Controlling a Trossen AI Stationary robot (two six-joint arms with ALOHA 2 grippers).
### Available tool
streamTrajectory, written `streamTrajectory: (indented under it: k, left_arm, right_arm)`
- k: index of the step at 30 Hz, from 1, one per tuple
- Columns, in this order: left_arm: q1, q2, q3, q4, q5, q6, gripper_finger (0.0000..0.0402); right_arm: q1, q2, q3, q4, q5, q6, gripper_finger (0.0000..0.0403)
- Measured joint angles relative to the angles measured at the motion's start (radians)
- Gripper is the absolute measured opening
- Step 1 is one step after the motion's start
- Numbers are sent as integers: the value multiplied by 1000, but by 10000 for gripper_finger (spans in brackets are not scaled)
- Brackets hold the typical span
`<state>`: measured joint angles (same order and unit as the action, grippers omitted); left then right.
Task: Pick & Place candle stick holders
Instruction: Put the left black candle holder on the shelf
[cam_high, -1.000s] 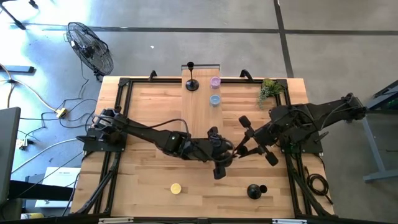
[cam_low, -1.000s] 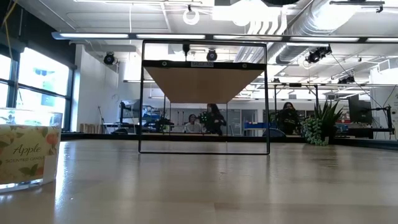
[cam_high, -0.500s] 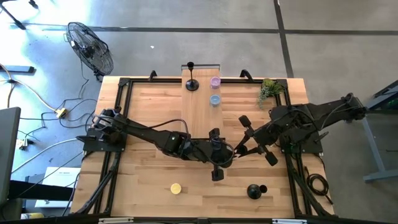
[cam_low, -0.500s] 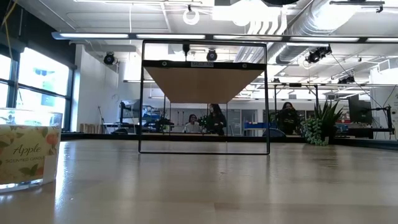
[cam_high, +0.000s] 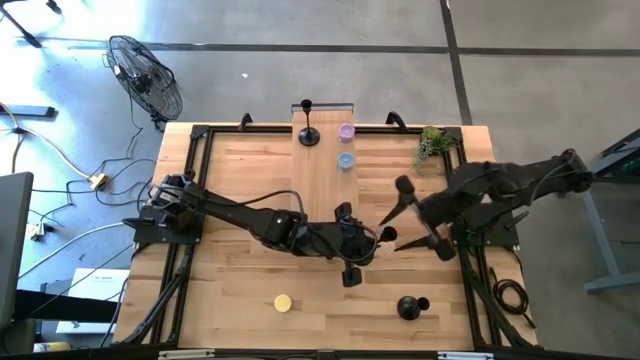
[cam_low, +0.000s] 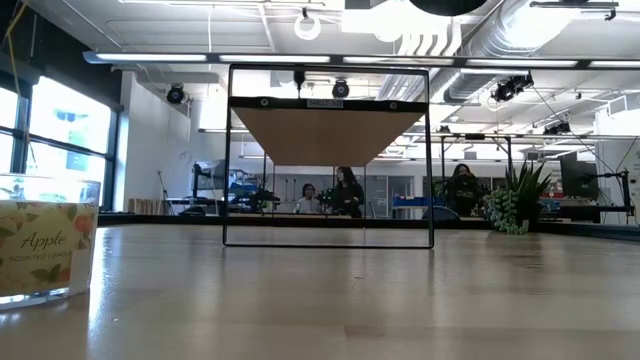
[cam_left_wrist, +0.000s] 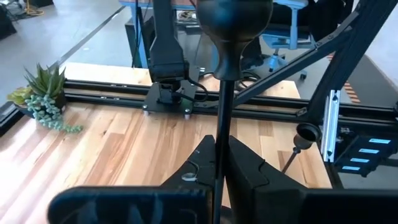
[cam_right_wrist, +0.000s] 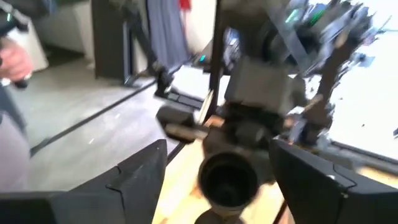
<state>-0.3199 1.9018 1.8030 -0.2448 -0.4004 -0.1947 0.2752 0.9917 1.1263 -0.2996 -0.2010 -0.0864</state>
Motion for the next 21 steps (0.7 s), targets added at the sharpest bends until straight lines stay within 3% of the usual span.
streamTrajectory:
  k: [13,21]
  left_arm:
    - [0,-1,26,0,-108,-28,7]
    - [-3,-3,257,-244,-159,32,7]
  right_arm:
    - [0,-297,0,-5,28,88,281]
    - [0,-414,0,-69,27,142,281]
